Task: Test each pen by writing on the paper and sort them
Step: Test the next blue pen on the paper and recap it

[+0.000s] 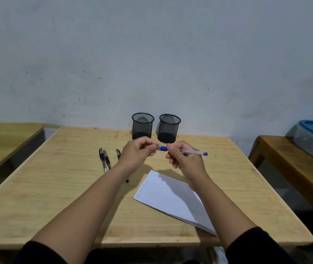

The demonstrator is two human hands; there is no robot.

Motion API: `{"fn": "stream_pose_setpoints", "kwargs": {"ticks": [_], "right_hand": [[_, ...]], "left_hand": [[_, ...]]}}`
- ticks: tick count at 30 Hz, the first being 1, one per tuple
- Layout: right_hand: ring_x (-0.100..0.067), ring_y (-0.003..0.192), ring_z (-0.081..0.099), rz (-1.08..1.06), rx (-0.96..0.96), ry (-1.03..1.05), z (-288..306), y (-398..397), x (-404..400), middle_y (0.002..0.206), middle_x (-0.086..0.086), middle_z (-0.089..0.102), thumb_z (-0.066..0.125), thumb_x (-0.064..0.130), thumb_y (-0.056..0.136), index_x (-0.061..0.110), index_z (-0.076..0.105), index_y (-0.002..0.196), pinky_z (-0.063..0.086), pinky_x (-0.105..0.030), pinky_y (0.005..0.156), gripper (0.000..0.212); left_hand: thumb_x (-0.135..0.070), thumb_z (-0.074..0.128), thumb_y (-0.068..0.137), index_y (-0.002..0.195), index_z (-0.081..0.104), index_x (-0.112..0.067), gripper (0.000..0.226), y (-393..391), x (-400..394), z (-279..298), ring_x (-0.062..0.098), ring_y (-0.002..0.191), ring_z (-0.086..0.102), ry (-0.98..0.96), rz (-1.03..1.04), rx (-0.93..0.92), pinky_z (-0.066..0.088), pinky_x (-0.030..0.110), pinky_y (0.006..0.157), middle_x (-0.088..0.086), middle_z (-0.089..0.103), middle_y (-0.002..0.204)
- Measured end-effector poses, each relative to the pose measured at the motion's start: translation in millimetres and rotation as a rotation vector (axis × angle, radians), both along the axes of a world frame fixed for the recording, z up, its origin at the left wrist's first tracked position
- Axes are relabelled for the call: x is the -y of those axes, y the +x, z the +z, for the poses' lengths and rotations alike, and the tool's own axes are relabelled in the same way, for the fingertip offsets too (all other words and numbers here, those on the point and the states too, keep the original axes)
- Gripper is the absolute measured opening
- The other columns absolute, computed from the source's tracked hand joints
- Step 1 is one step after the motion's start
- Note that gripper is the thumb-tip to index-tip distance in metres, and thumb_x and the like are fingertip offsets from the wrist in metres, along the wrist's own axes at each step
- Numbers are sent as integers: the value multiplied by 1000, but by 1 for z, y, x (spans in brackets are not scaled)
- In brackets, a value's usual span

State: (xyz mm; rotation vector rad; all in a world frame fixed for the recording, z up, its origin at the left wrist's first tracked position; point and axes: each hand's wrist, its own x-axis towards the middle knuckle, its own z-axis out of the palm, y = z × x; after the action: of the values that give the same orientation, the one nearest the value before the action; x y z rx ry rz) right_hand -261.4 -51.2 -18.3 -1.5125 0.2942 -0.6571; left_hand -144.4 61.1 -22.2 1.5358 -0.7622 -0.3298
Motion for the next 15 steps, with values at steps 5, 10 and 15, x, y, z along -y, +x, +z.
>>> {"fn": "stream_pose_setpoints", "kwargs": {"ticks": [5,10,15], "right_hand": [[-9,50,51,-52,33,-48,-2,1,-1,61,-5,60,58,6,89,6,63,80,39,-18,45,10],[-7,46,49,-188,84,2,3,-26,36,54,-2,59,58,1,88,4,59,76,38,-18,41,13],[-9,48,50,-134,-23,-24,-12,-24,36,60,-6,60,58,6,90,3,60,80,40,-18,44,10]], "left_hand": [[-6,58,88,75,66,-26,25,-2,11,3,9,70,60,36,-4,14,52,19,78,-1,64,75],[-15,58,89,78,64,-24,15,48,-22,-3,-6,53,62,94,401,-49,48,14,67,-3,65,82],[-6,64,83,85,69,-14,9,29,3,-19,1,65,52,321,217,138,37,-2,56,-2,64,79]]}}
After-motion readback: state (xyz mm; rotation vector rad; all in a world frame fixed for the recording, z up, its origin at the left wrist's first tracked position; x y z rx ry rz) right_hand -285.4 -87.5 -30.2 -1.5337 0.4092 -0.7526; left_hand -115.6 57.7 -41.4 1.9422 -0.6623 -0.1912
